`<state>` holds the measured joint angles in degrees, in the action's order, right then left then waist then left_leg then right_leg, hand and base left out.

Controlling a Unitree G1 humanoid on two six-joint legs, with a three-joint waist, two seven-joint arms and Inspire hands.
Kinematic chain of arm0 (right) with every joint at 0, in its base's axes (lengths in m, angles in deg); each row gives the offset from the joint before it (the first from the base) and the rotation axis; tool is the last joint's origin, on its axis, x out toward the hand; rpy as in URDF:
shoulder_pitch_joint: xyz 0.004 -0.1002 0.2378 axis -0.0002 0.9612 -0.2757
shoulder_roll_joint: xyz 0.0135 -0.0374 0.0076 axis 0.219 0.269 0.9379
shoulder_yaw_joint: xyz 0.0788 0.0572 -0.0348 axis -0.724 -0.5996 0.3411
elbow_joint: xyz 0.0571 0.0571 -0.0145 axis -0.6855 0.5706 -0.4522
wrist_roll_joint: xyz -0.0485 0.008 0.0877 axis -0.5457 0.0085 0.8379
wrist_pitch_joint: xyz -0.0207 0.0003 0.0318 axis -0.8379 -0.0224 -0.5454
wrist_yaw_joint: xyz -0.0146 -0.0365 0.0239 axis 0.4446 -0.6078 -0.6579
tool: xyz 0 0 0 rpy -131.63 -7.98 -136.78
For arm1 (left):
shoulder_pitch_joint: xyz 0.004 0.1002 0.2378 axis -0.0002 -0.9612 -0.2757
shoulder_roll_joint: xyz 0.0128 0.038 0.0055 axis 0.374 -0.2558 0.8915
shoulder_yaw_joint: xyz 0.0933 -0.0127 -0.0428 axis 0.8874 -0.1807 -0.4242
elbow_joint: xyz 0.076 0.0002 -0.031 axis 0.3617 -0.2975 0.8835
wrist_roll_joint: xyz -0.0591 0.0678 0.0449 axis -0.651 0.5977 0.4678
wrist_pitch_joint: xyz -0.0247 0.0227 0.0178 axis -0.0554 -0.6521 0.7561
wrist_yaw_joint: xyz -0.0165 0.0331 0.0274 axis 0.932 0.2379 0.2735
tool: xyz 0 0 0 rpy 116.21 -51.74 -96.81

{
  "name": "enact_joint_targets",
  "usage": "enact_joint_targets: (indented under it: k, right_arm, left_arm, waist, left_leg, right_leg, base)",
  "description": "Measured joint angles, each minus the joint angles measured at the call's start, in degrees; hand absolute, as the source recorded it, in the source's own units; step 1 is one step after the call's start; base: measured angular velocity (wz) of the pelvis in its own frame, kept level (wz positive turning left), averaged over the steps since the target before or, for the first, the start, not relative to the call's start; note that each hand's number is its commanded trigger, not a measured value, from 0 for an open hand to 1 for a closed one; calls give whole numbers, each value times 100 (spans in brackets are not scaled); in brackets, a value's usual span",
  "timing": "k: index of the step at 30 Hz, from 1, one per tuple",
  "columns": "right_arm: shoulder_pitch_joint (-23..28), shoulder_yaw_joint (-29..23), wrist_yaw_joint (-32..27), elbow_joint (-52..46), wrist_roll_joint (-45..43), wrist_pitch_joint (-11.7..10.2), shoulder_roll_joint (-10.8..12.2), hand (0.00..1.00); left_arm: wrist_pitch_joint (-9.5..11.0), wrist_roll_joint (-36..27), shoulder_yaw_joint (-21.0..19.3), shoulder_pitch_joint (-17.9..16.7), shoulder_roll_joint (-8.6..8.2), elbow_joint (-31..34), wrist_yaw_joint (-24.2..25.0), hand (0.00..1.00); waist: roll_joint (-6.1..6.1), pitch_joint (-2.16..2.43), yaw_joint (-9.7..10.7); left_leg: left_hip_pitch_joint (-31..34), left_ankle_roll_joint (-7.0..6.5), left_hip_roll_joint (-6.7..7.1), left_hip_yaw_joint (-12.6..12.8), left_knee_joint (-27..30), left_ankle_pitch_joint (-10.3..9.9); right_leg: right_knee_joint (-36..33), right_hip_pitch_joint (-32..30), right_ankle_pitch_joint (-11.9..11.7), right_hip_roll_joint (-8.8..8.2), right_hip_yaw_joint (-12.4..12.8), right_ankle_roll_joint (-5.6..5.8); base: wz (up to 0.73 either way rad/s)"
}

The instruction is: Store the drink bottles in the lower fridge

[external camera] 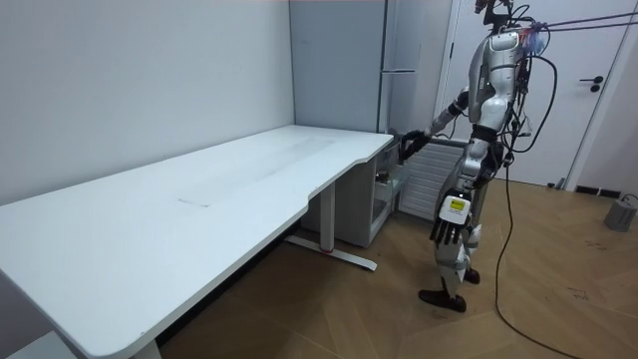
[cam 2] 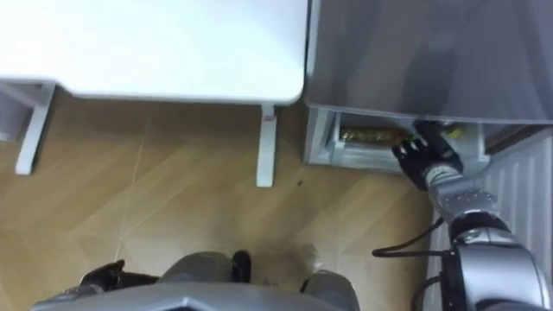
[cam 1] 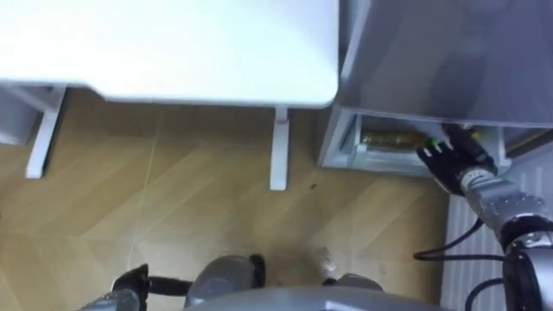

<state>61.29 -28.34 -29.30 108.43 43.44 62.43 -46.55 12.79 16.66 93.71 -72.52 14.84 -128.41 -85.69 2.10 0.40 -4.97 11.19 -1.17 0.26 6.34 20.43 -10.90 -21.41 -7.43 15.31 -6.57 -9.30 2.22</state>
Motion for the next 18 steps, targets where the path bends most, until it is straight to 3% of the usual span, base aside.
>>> enact_joint_targets:
  k: [5, 9, 14, 16, 18]
  right_arm:
    - [275, -9, 83, -32, -163, -3, 34, 0]
    - [877, -15, 174, -144, -422, -18, 94, 0]
    - [1369, -18, 173, -131, -461, -183, 284, 0]
    - [1469, -16, 170, -93, -466, -192, 358, 0]
    - [1517, -16, 165, -86, -465, -198, 437, 0]
  left_arm:
    - [-14, -33, -1, -99, 21, 29, -89, 0]
    - [-12, -17, -200, -339, 22, 50, -94, 0]
    - [-9, -9, -209, -553, -7, 33, -99, 0]
    - [0, 48, -210, -636, -6, 25, -105, 0]
    - [-2, 46, -211, -649, -6, 20, -126, 0]
  waist:
    - [-2, -9, 131]
    - [-49, -24, 171]
    - [-78, -57, 195]
    - [-67, -72, 227]
    - [-45, -124, 268]
  left_leg:
    - [-89, 29, -79, 4, -25, -53]
    - [-99, 48, -134, -20, -14, -66]
    - [-94, 52, -143, -18, -15, -65]
    - [-104, 53, -142, -20, 2, -67]
    - [-159, 60, -142, -26, 7, -81]
  right_leg:
    - [243, 176, -111, 103, 10, -3]
    - [388, 268, -179, 173, -15, -21]
    - [376, 257, -170, 178, -12, -31]
    - [380, 312, -168, 174, -28, -29]
    - [395, 354, -163, 174, -38, -22]
  base:
    - [-4]
    - [0]
    - [0]
    - [2]
    - [2]
